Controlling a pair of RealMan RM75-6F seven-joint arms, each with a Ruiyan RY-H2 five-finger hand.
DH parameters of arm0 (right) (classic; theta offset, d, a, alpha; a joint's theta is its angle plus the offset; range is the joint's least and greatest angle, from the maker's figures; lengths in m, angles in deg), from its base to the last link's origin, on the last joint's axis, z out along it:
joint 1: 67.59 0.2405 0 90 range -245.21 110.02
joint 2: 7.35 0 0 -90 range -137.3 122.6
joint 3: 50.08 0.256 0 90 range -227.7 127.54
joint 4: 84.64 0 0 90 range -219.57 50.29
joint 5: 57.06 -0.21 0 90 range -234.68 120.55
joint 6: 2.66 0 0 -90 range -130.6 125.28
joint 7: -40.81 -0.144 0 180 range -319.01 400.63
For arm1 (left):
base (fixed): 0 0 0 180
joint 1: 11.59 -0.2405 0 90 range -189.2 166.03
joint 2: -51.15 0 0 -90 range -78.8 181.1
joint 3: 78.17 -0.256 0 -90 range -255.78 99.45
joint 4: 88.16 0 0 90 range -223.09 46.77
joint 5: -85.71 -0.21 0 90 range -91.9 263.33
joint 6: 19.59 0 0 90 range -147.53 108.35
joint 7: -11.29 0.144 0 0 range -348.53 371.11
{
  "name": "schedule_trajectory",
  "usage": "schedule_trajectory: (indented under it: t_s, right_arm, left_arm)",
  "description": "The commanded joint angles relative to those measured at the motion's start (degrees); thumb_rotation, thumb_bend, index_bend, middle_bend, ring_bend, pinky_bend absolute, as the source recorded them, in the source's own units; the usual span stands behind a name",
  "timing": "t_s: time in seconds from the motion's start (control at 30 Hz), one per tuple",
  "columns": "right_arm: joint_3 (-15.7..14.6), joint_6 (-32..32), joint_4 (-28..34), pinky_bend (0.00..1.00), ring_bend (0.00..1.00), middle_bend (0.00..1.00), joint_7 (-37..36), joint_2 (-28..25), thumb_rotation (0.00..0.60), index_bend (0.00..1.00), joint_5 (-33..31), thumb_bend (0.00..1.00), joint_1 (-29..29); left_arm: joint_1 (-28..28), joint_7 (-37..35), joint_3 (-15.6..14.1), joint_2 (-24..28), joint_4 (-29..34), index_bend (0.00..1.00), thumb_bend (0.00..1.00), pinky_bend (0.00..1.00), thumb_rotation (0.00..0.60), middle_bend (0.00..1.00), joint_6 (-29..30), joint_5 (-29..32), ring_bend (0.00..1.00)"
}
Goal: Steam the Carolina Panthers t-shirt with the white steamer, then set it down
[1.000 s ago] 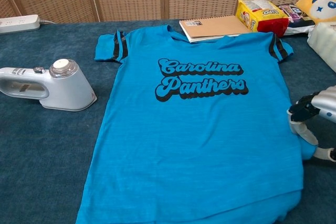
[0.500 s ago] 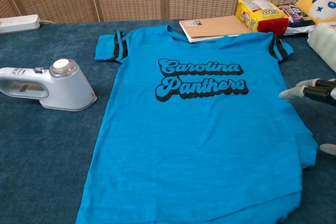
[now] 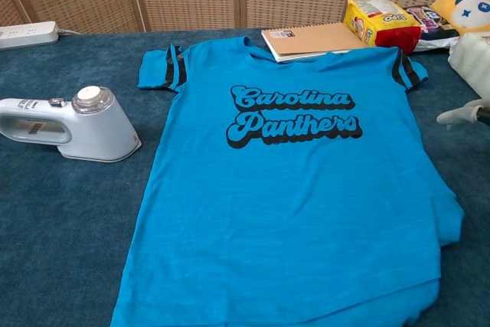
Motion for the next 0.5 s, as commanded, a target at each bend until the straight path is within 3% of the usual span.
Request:
schedule_trajectory:
  t_s: [0.03,0.13,0.23,0.37,0.5]
  right_arm:
    - [0.8,2.0,-0.5,0.12,0.11,0.20,-1.2,-0.4,0.600,0.11,-0.5,0.31,-1.0]
    - [1.7,4.3,-1.2,0.18,0.16,0.24,-1.6,-0.4,0.600,0.16,-0.9,0.31,-2.0]
    - [3.3,8.8,-2.7,0.24,0.23,0.28,-1.9,0.4,0.600,0.21,-0.9,0.32,-3.6]
    - [4.5,11.9,-3.8,0.32,0.31,0.34,-1.5,1.1,0.600,0.30,-1.5,0.33,-5.2]
    - [4.7,13.1,-4.0,0.40,0.38,0.39,-0.8,0.7,0.600,0.35,-2.3,0.34,-6.7]
  left_arm:
    - [-1.2,-0.3,-0.2,1.1,0.9,0.00,0.40,0.15,0.356,0.00,0.6,0.5,0.00]
    - [-2.3,-0.8,-0.3,1.7,1.5,0.00,0.40,0.15,0.359,0.00,1.2,0.9,0.00]
    - [-3.7,-1.2,-0.7,2.2,1.7,0.00,0.40,0.15,0.363,0.07,1.5,1.9,0.02]
    - [-5.5,-1.8,-1.5,2.6,1.5,0.18,0.40,0.16,0.365,0.17,1.4,3.0,0.06]
    - [-7.8,-2.5,-2.3,2.5,1.2,0.26,0.40,0.17,0.363,0.24,2.3,3.7,0.15]
